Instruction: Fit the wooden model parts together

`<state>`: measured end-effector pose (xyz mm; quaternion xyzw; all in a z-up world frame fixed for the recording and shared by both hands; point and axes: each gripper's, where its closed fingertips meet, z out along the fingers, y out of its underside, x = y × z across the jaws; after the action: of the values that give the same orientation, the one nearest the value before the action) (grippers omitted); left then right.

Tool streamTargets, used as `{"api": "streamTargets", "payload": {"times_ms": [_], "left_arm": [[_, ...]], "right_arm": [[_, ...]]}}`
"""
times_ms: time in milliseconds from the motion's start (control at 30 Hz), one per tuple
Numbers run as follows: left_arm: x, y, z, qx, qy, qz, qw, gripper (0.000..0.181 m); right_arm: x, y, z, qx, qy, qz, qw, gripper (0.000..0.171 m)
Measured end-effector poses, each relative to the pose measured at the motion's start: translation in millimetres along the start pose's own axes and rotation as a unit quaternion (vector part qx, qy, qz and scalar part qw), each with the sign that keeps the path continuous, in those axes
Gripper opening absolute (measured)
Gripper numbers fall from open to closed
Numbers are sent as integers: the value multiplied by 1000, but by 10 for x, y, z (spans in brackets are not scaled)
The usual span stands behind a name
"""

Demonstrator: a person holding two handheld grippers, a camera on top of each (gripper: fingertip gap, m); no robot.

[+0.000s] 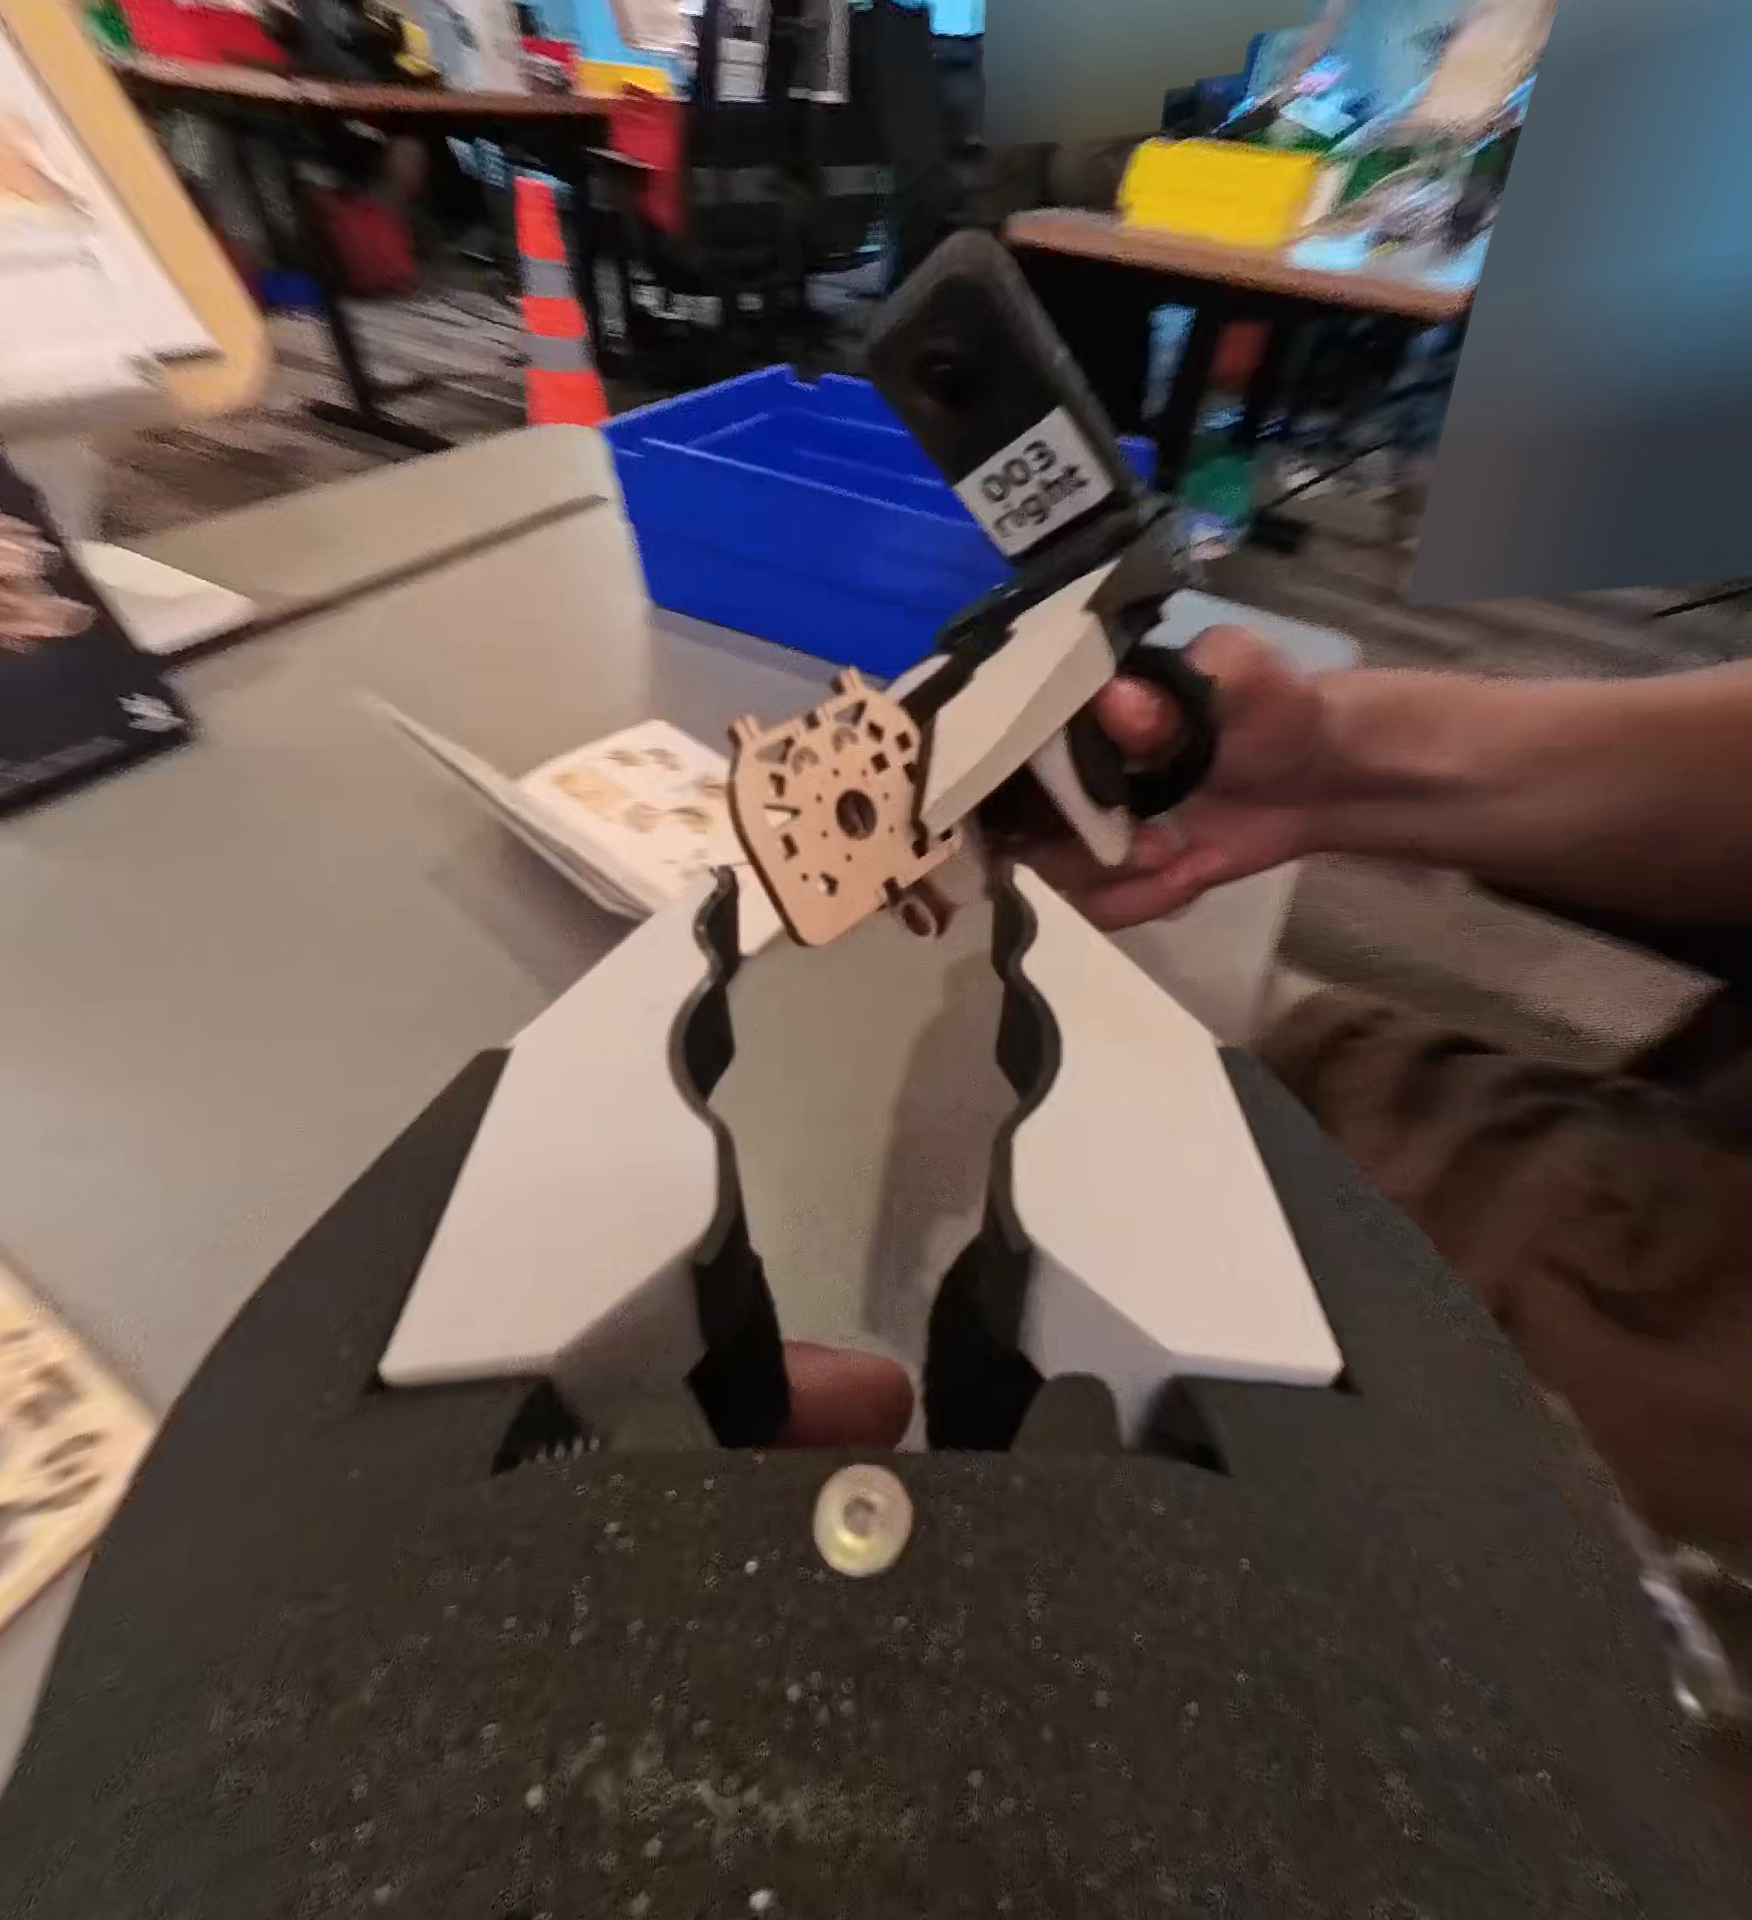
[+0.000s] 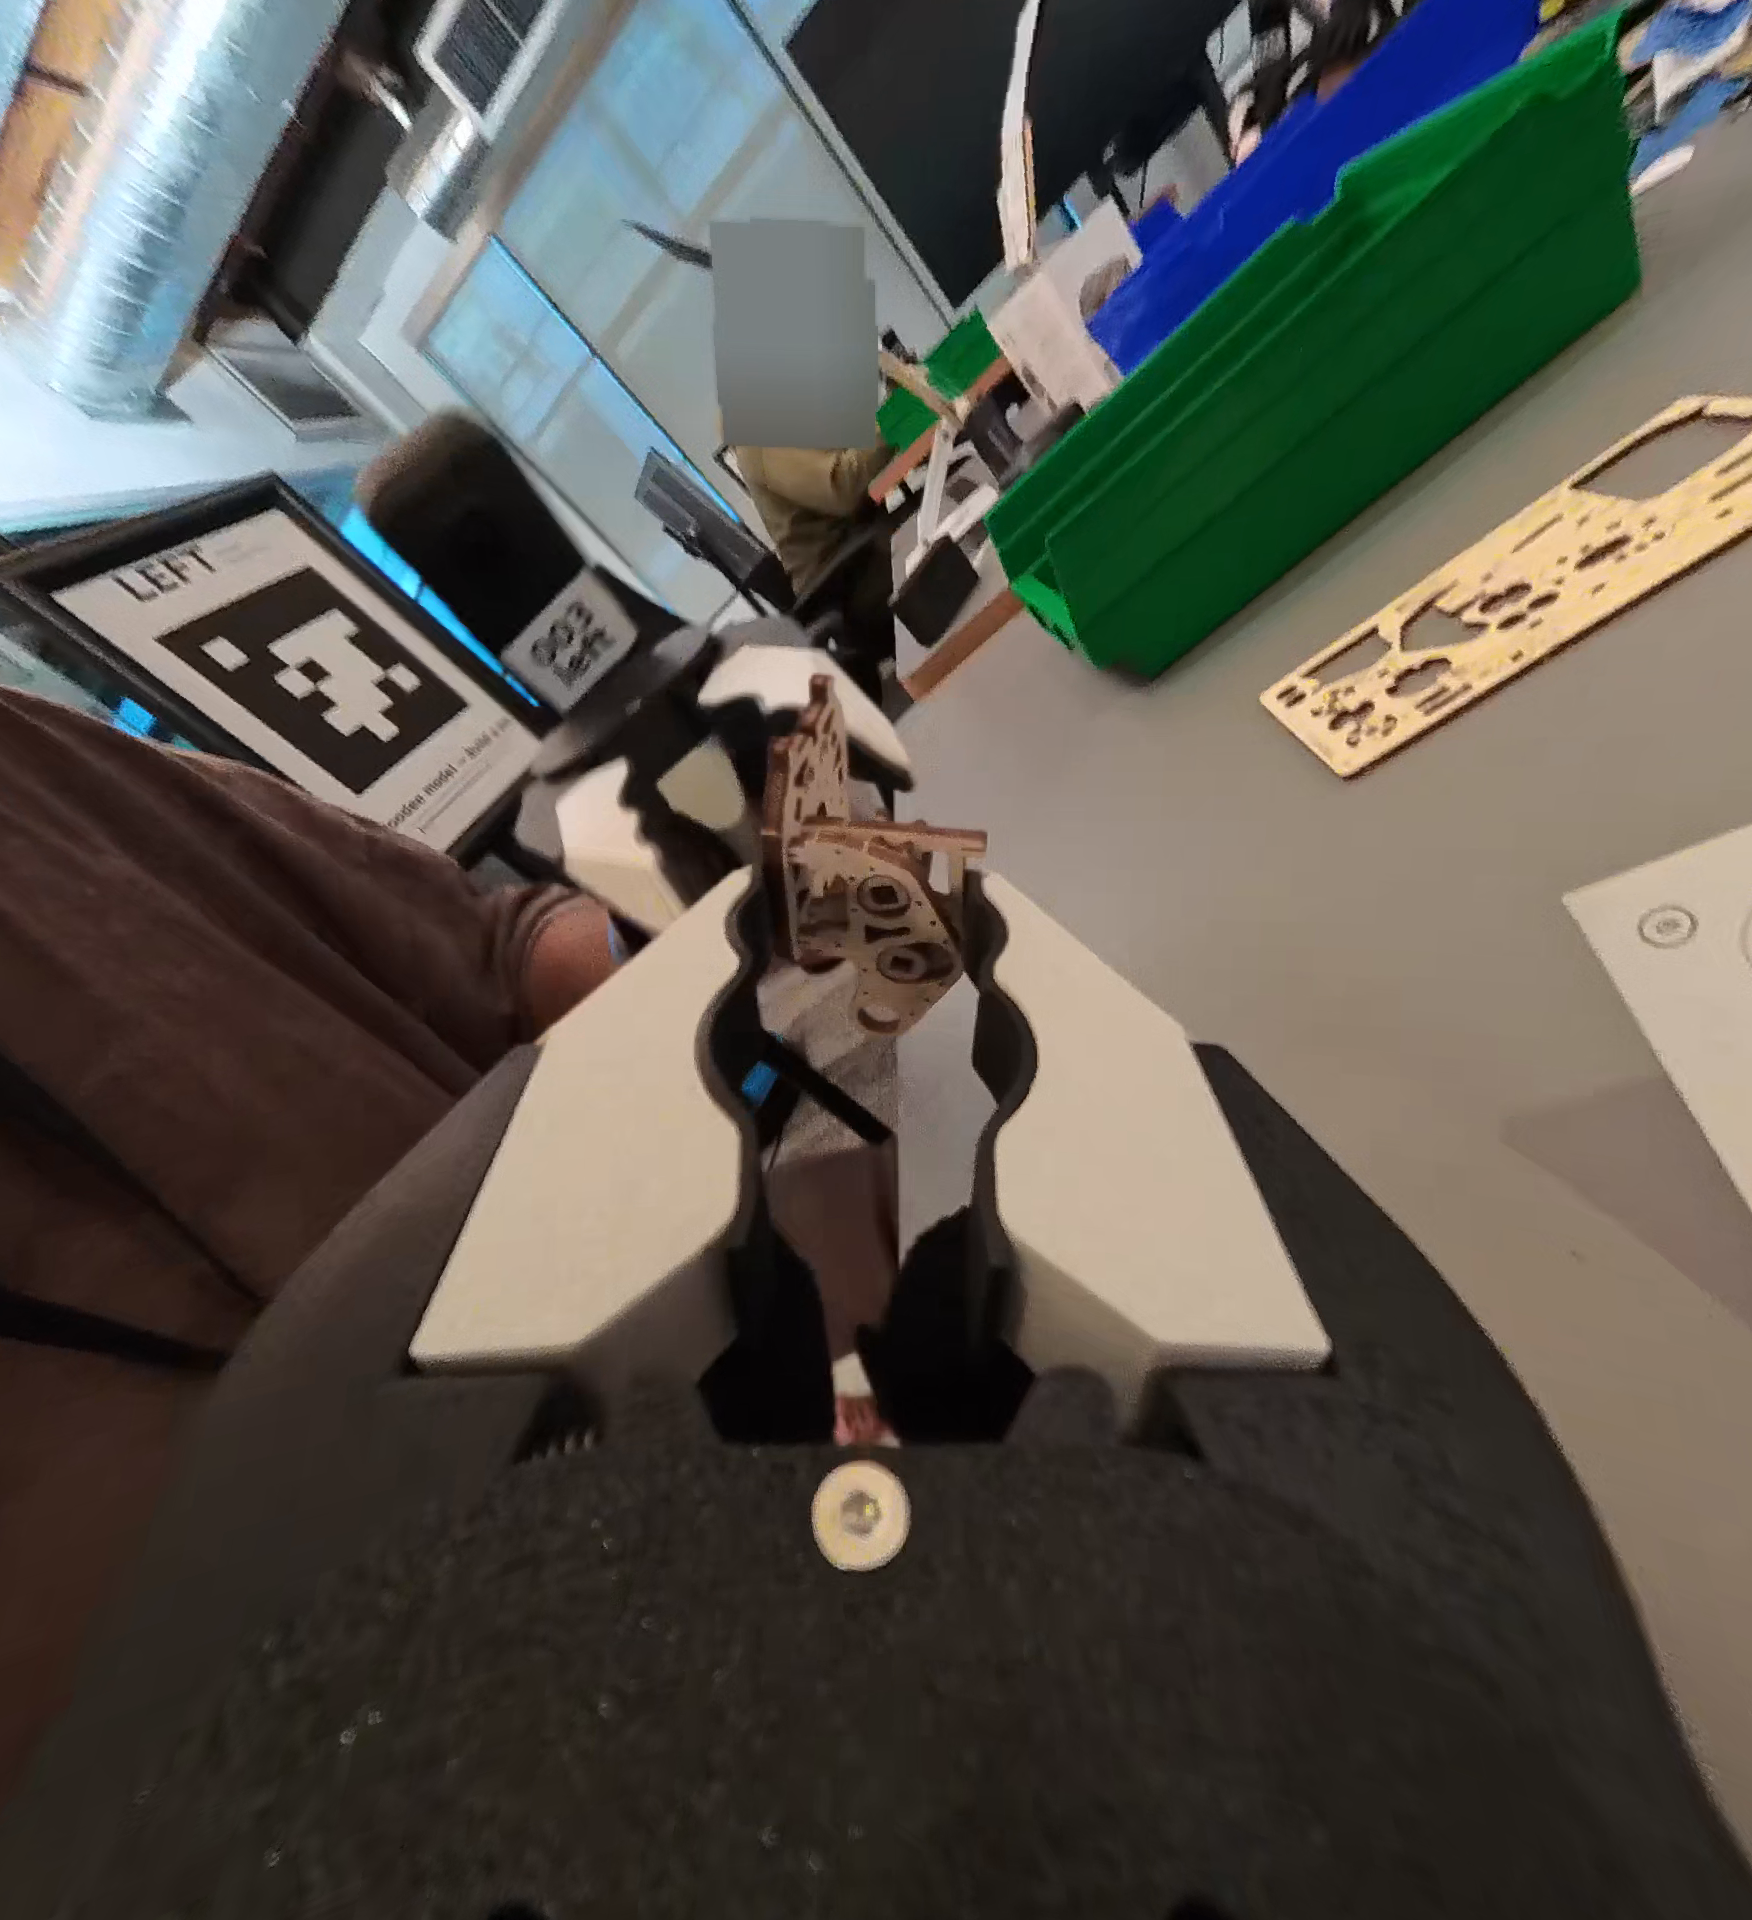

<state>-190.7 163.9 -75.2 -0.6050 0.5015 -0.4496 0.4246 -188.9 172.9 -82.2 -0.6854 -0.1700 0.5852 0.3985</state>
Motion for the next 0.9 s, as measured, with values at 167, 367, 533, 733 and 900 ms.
{"api": "streamTargets", "payload": {"times_ms": [167, 367, 533, 733, 900], "left_arm": [[126, 80, 23, -4, 119, -120, 986, 34], [173, 115, 32, -1, 153, -166, 974, 8], [158, 58, 24, 25, 161, -204, 965, 1], [199, -42, -45, 57, 208, -233, 948, 1], [218, -79, -71, 68, 224, -238, 943, 1]], "right_arm": [[-62, 216, -27, -78, -33, -7, 996, 36], [-26, 183, -9, -70, 2, -48, 996, 35], [-4, 119, 2, -41, 9, -30, 999, 36], [-144, 59, 3, -21, -26, -27, 999, 34], [-192, 39, 5, -14, -39, -26, 999, 34]]}}
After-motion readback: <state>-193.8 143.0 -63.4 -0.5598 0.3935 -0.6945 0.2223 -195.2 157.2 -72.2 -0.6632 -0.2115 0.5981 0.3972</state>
